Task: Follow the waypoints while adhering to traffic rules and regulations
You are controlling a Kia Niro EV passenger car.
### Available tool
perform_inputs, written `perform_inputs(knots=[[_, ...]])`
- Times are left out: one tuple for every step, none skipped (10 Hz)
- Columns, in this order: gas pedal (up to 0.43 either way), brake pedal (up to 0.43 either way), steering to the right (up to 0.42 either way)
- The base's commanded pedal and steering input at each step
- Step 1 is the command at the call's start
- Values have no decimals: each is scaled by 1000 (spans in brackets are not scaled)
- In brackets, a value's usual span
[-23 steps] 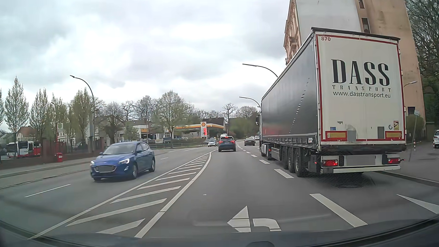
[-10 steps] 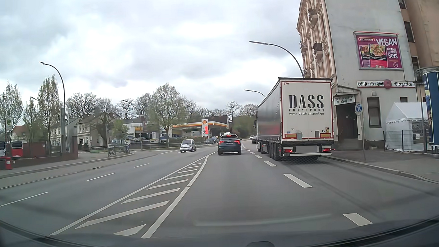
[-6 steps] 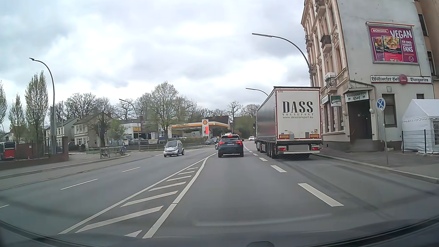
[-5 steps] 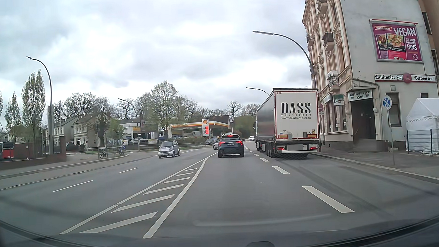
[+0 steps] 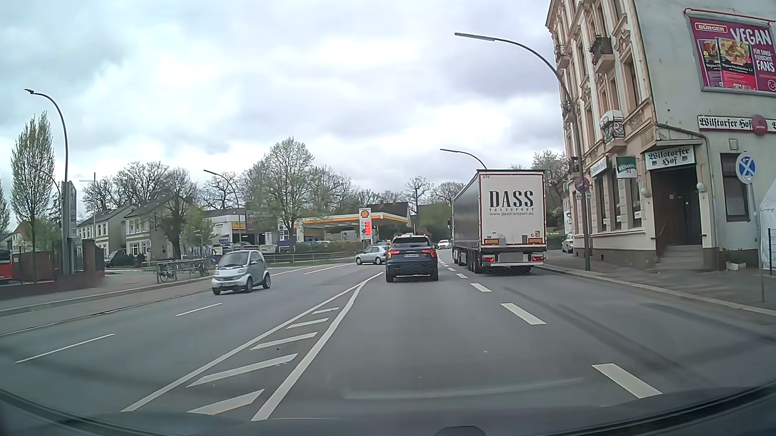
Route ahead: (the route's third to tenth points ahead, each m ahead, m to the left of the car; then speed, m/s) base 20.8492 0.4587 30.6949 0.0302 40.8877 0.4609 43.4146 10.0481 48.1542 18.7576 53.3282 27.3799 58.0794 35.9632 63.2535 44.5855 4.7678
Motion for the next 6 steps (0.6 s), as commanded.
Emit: perform_inputs(knots=[[20,0,-10],[20,6,-9],[20,6,-9],[20,6,-9],[0,0,-9],[0,6,-9]])
